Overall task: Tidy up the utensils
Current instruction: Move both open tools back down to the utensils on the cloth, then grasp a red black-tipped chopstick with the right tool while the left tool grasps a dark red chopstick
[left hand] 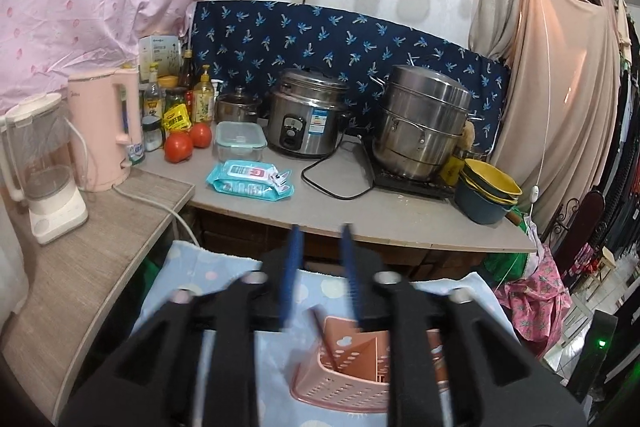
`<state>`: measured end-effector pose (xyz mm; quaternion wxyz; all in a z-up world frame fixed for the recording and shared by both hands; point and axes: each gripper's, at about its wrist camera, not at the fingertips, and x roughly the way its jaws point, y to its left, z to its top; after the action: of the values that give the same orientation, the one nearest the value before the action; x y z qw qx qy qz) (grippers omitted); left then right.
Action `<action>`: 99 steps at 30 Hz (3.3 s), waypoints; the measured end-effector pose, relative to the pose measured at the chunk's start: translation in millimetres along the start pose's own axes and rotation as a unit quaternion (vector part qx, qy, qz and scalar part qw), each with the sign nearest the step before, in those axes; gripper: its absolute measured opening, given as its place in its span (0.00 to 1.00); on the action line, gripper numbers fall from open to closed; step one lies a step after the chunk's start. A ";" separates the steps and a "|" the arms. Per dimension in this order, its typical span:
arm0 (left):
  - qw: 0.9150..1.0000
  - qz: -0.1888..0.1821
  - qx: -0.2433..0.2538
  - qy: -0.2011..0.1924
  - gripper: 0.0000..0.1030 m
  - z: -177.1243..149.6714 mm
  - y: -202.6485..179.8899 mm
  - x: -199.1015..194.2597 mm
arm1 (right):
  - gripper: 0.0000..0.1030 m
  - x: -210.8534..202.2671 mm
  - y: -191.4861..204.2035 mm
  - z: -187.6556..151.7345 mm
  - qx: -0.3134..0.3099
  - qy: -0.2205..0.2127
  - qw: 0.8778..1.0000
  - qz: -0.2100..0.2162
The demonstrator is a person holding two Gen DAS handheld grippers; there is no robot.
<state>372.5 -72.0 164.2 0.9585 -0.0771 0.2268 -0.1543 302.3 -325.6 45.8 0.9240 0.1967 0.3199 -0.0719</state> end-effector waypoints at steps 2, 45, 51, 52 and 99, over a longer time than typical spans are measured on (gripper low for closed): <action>1.000 0.005 0.000 -0.003 0.36 -1.4 0.8 -4.8 | 0.38 -5.5 0.7 -1.5 -0.001 -0.004 1.000 0.001; 0.984 0.054 -0.031 0.170 0.36 -226.0 52.2 -154.8 | 0.46 -132.9 -40.5 -209.0 -0.040 0.096 0.994 -0.046; 0.978 0.064 -0.029 0.196 0.36 -254.0 58.4 -168.0 | 0.46 -140.5 -47.1 -239.1 -0.041 0.120 0.991 -0.047; 0.977 0.065 -0.029 0.202 0.36 -259.4 58.8 -169.9 | 0.46 -141.8 -48.2 -244.0 -0.042 0.123 0.990 -0.048; 0.960 0.016 0.023 0.279 0.08 -329.3 19.1 -178.4 | 0.08 -140.1 -43.3 -280.8 -0.072 0.153 0.985 -0.042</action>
<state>74.9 -20.7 -58.1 0.8612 -0.0053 0.4827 -0.1592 23.0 -249.1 -82.8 0.8721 0.1243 0.4699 -0.0564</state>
